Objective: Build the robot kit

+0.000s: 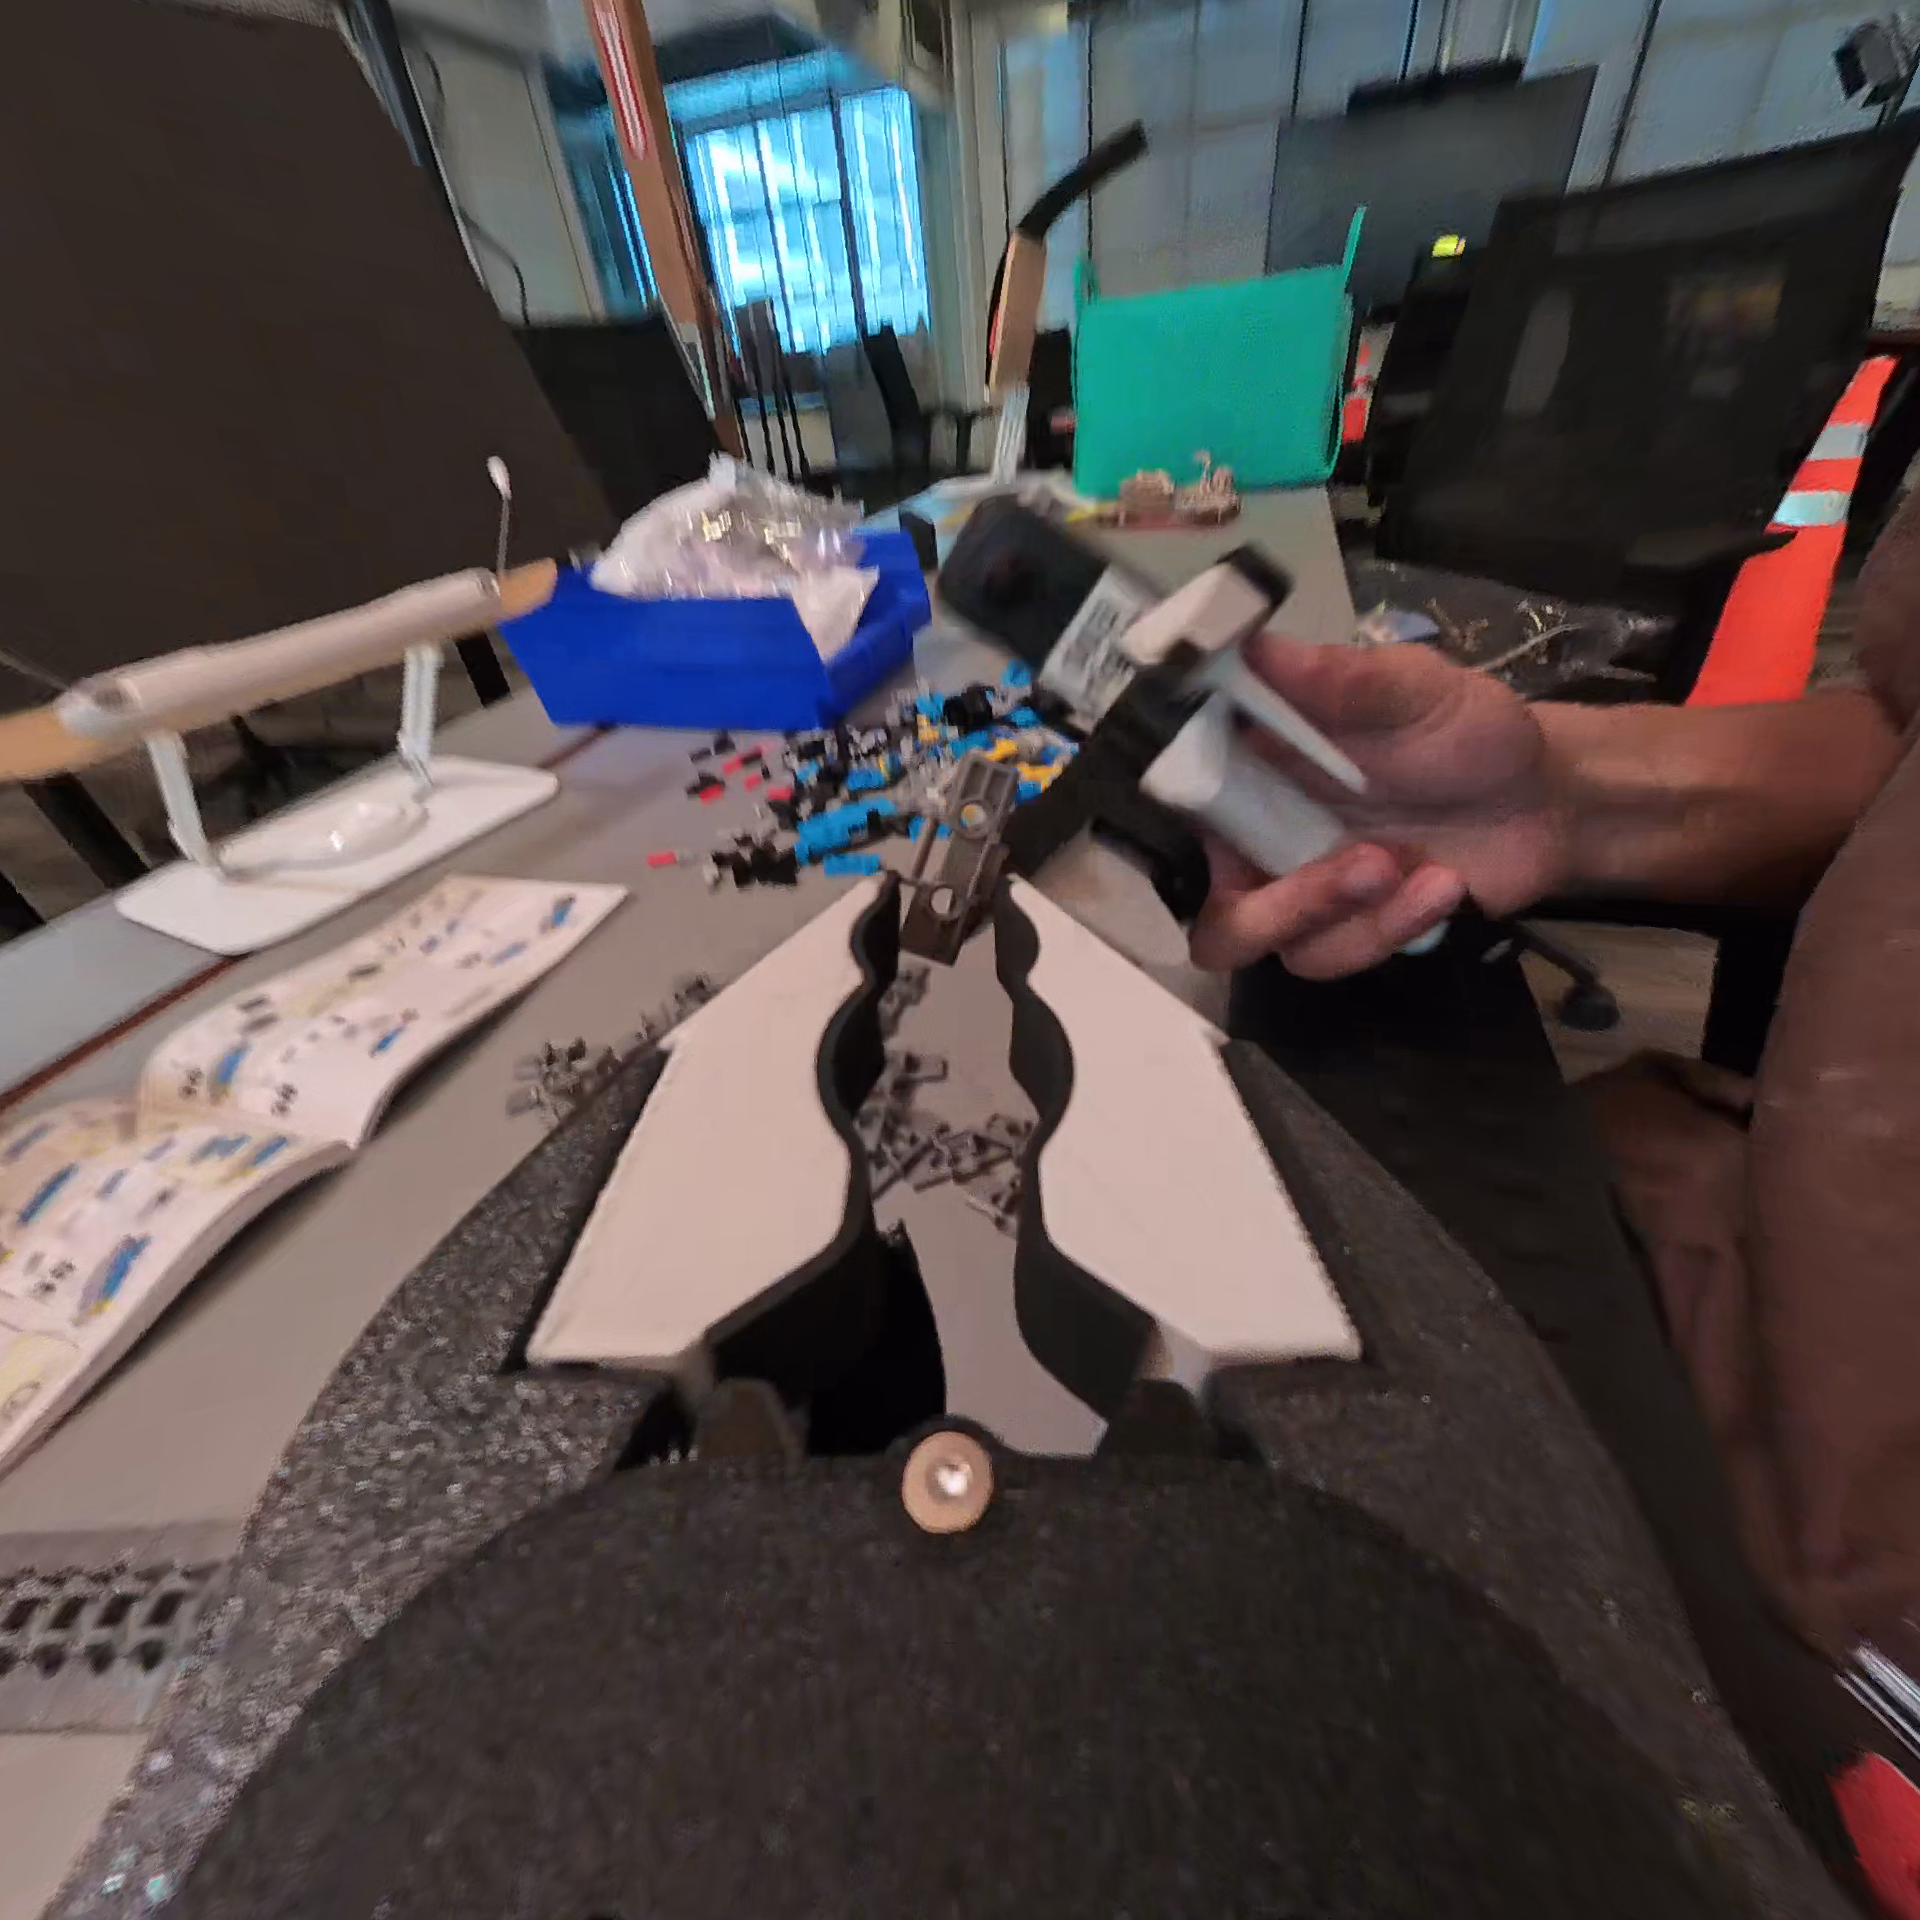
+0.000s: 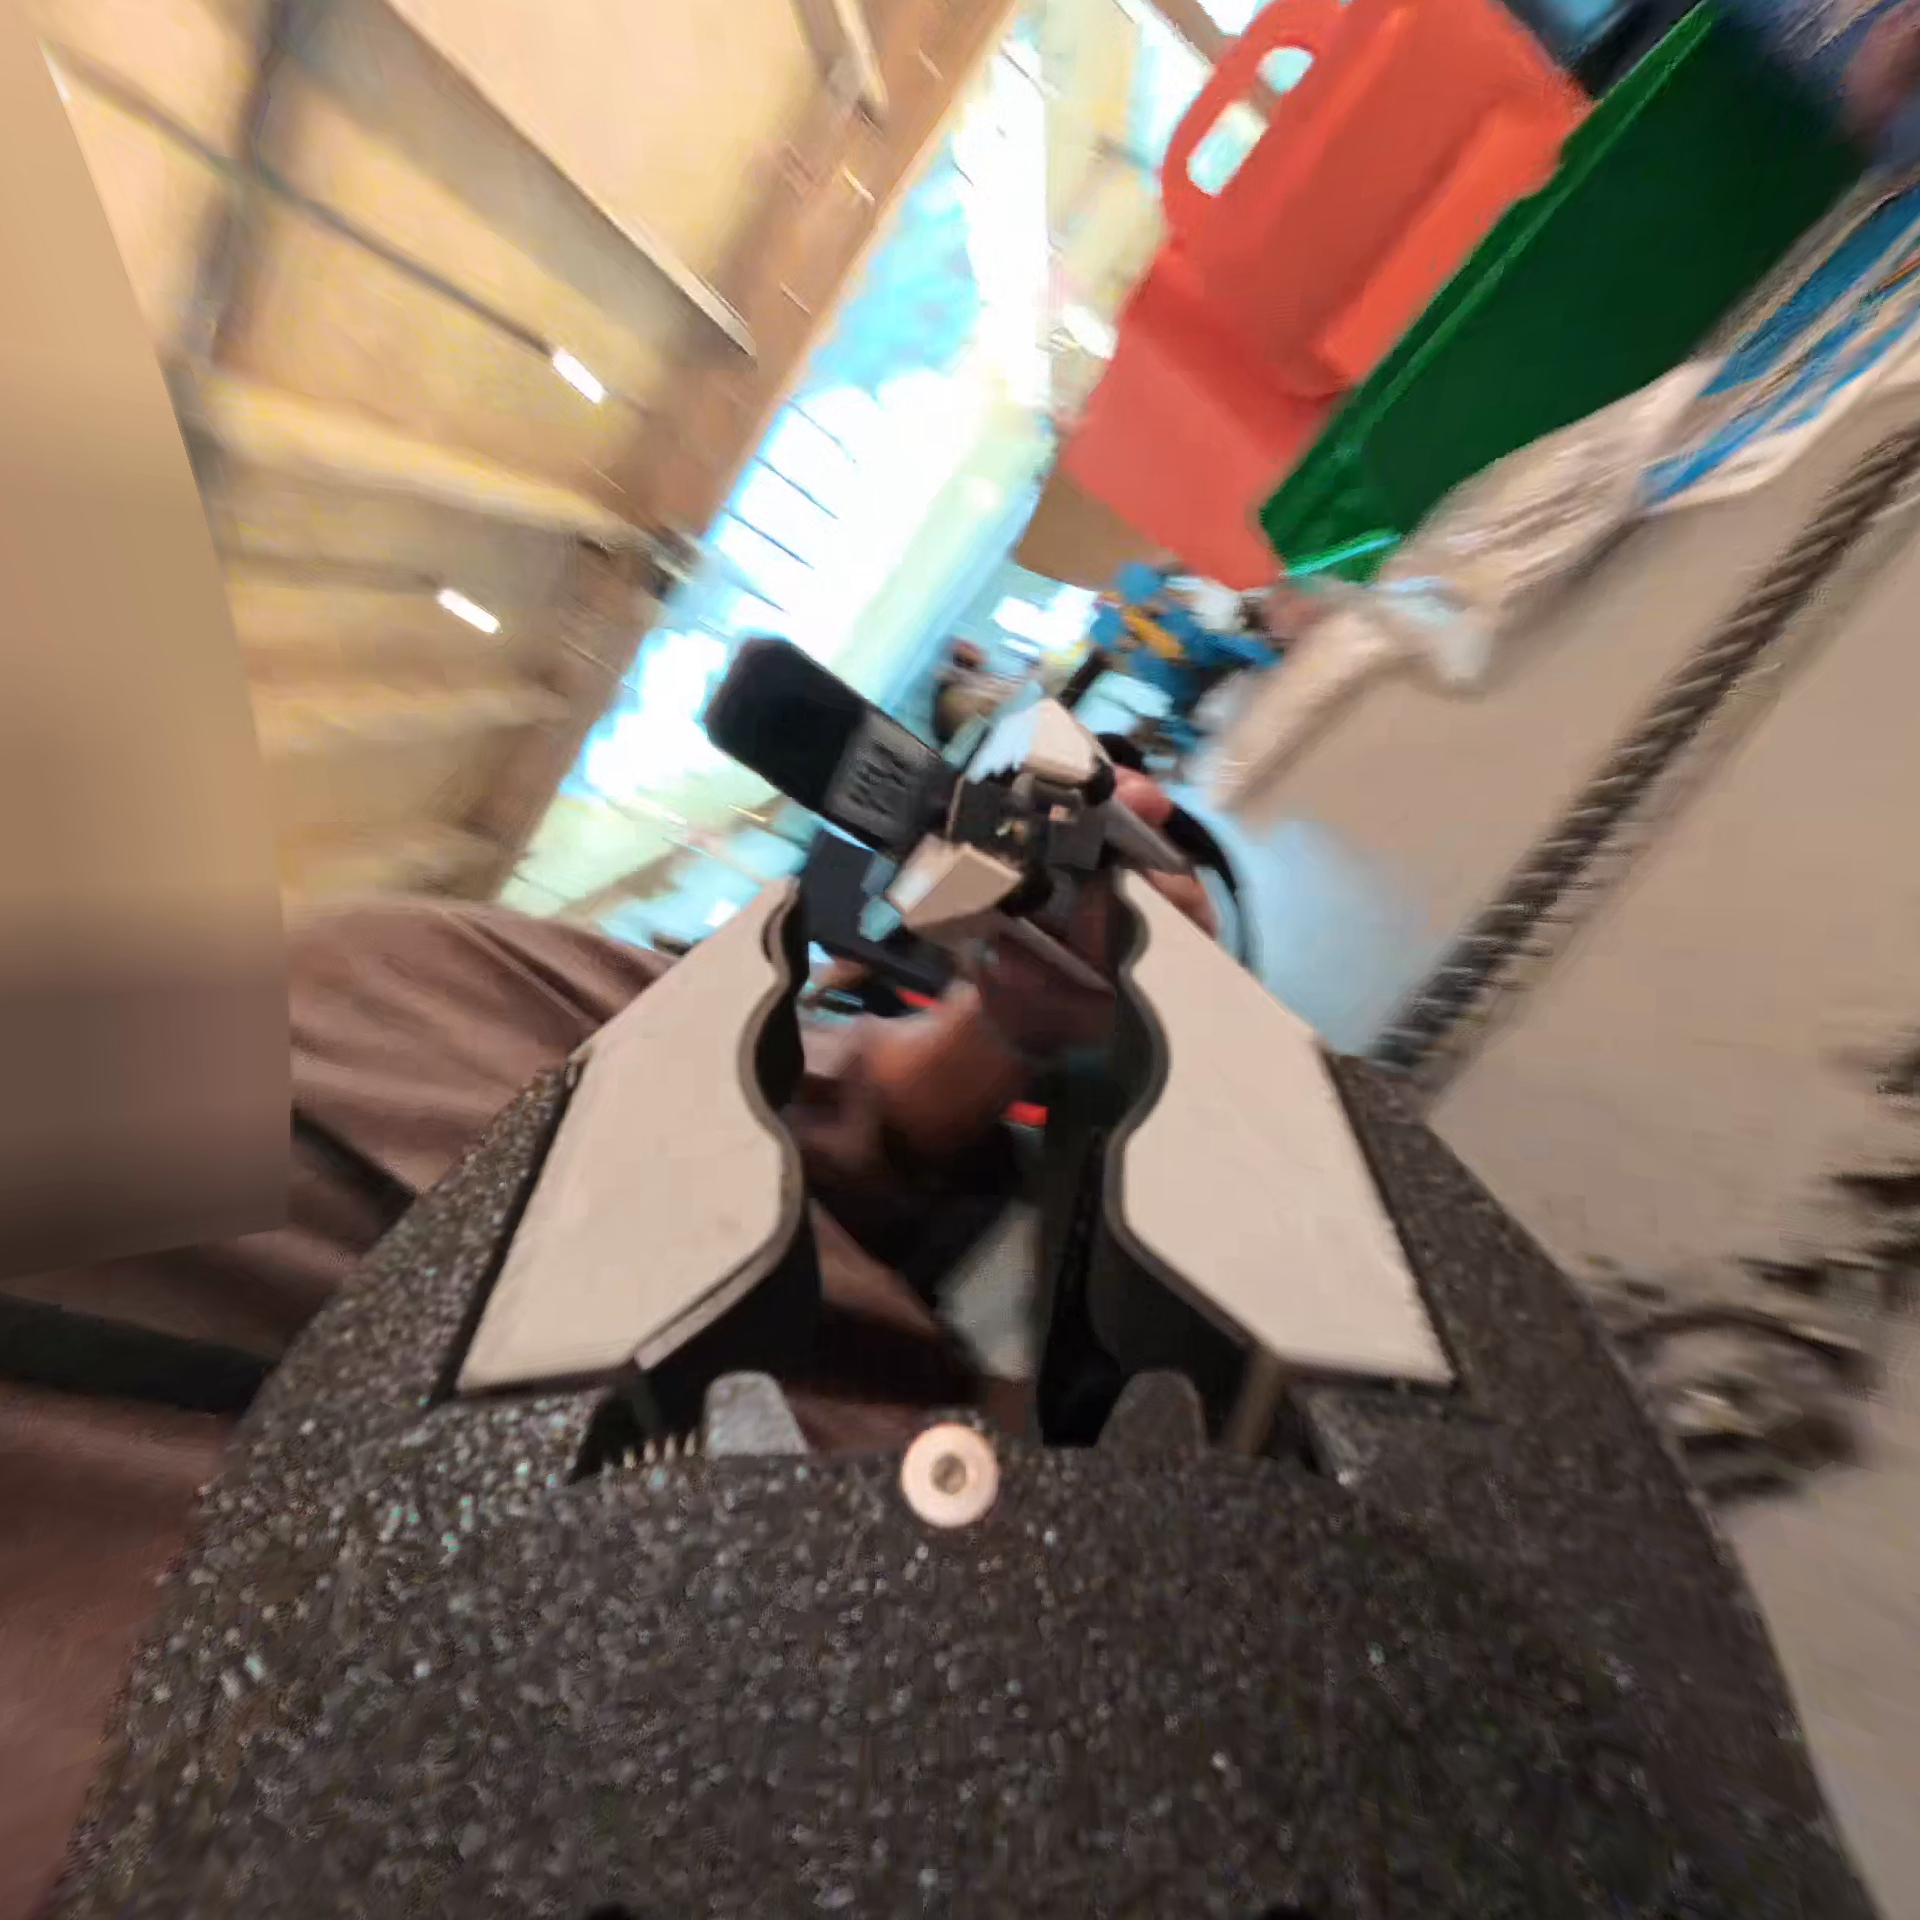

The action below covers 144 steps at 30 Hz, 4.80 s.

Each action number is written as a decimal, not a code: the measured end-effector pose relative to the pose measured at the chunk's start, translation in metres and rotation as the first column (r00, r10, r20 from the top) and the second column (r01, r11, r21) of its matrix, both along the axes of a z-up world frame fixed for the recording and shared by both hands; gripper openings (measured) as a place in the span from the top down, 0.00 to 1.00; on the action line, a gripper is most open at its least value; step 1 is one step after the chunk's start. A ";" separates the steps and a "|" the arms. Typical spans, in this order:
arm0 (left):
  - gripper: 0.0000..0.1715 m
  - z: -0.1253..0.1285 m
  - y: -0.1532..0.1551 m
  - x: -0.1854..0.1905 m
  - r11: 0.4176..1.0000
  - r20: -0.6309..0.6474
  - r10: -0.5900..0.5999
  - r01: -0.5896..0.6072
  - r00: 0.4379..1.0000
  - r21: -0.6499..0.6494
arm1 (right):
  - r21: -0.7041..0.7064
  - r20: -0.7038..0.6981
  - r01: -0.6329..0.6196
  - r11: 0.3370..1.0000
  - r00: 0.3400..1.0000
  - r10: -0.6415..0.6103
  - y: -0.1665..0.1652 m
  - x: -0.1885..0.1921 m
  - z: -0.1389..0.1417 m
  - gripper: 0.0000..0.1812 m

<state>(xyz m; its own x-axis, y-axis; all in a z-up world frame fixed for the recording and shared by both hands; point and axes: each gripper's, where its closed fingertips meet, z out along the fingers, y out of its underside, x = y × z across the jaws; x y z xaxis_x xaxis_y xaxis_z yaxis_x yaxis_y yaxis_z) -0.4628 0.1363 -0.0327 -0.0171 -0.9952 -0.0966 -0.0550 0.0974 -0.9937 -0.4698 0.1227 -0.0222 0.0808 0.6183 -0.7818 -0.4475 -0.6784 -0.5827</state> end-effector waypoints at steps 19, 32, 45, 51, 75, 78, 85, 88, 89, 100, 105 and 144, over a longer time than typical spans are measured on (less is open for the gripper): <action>0.90 0.025 -0.025 -0.016 0.987 0.187 -0.102 0.075 0.977 0.143 | -0.035 -0.483 -0.285 0.958 0.844 0.233 -0.007 -0.014 0.025 0.83; 0.90 0.023 -0.032 -0.015 0.988 0.197 -0.121 0.098 0.973 0.122 | 0.010 -0.422 -0.341 0.940 0.851 0.313 -0.018 -0.028 0.024 0.78; 0.70 -0.096 0.020 -0.071 0.881 -0.660 -0.360 0.473 0.659 -0.008 | 0.007 0.825 -0.103 0.995 0.562 0.052 0.007 -0.018 -0.106 0.78; 0.75 -0.133 0.010 -0.063 0.809 -0.731 -0.404 0.588 0.549 -0.006 | 0.049 0.926 -0.111 0.993 0.377 -0.004 0.007 -0.025 -0.130 0.77; 0.52 -0.135 0.143 -0.088 0.981 -0.772 -0.194 0.100 0.605 -0.168 | 0.101 0.946 -0.115 0.988 0.319 -0.059 0.020 -0.002 -0.137 0.77; 0.50 -0.137 0.132 -0.098 0.986 -0.786 -0.161 0.073 0.597 -0.147 | 0.114 0.973 -0.144 0.983 0.217 -0.081 0.029 0.005 -0.145 0.77; 0.55 -0.140 0.100 -0.170 0.995 -0.858 -0.062 -0.030 0.509 -0.090 | 0.093 0.968 -0.255 0.962 0.251 -0.027 0.042 -0.003 -0.144 0.77; 0.57 -0.139 0.096 -0.204 0.991 -0.886 -0.035 -0.100 0.463 -0.091 | 0.096 0.969 -0.320 0.943 0.245 -0.015 0.047 0.000 -0.137 0.77; 0.57 -0.137 0.094 -0.211 0.988 -0.889 -0.032 -0.117 0.458 -0.096 | 0.073 0.970 -0.347 0.935 0.242 0.014 0.047 0.001 -0.137 0.77; 0.68 -0.102 0.058 -0.081 0.986 -0.689 -0.154 0.067 0.708 -0.152 | 0.028 0.989 -0.510 0.859 0.138 0.050 0.069 -0.021 -0.150 0.77; 0.74 -0.120 0.050 -0.049 0.977 -0.700 -0.212 0.140 0.682 -0.161 | 0.036 0.987 -0.508 0.861 0.151 0.048 0.070 -0.021 -0.149 0.77; 0.93 -0.120 0.043 -0.038 0.980 -0.678 -0.173 0.194 0.715 -0.045 | 0.170 0.920 -0.471 0.866 0.390 0.031 0.060 -0.021 -0.126 0.94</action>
<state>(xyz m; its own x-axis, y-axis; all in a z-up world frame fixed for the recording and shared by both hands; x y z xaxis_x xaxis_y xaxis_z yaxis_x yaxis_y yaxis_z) -0.5013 0.1793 -0.1525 -0.2705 -0.9626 -0.0147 -0.6881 0.2040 -0.6963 -0.4909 0.1826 -0.1478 0.3594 0.9282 -0.0959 0.6062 -0.3104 -0.7323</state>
